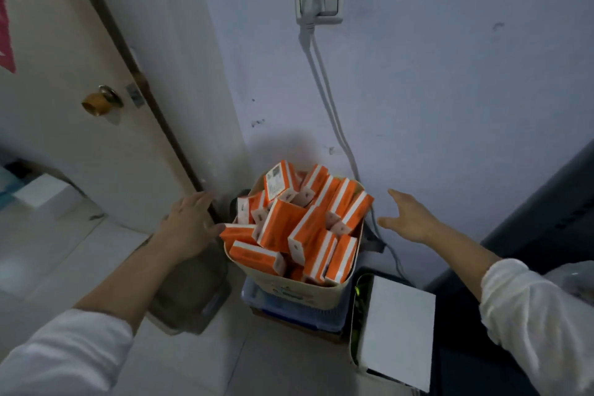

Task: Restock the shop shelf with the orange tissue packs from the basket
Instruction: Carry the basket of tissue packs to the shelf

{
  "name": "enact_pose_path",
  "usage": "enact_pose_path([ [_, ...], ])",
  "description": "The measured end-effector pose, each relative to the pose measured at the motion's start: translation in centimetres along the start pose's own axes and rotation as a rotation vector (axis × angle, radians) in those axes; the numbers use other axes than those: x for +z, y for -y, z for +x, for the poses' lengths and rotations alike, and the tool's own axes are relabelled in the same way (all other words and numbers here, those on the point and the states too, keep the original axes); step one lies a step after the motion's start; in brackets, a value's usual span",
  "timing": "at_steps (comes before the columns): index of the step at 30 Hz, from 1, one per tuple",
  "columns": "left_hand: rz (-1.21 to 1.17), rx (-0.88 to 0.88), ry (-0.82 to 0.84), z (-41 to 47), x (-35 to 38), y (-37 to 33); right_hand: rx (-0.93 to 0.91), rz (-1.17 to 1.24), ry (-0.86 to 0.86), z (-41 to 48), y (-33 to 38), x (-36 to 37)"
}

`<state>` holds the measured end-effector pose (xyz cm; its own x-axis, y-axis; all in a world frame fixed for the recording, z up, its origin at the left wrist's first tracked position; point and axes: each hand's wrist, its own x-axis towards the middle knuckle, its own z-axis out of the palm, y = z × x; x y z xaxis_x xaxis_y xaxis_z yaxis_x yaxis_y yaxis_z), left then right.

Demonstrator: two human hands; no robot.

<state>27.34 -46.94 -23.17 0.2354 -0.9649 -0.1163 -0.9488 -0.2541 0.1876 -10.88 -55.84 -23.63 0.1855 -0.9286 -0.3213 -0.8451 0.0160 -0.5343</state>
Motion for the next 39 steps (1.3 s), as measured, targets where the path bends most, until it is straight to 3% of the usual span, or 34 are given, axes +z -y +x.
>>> enact_pose_path([
  [7,-0.032,-0.011,0.078,5.3,2.2,0.9,0.122,0.022,0.079,4.6,-2.3,2.6],
  [11,0.009,0.041,0.109,8.7,3.7,1.3,0.293,0.133,0.083,5.7,-3.7,5.2],
  [19,0.040,0.248,0.234,18.6,7.0,3.5,0.742,0.691,-0.105,5.6,-4.2,10.0],
  [23,0.015,0.300,0.270,21.7,8.3,3.8,0.912,1.313,-0.270,6.7,-3.0,10.9],
  [28,-0.064,0.230,0.357,23.7,10.3,5.1,0.971,1.754,-0.517,7.5,-2.0,10.9],
  [34,-0.160,0.151,0.379,25.3,12.6,6.2,0.947,1.621,-0.447,8.6,-1.3,11.3],
  [39,-0.254,0.093,0.463,26.1,14.0,6.5,0.846,1.456,-0.488,8.5,-0.8,11.3],
])
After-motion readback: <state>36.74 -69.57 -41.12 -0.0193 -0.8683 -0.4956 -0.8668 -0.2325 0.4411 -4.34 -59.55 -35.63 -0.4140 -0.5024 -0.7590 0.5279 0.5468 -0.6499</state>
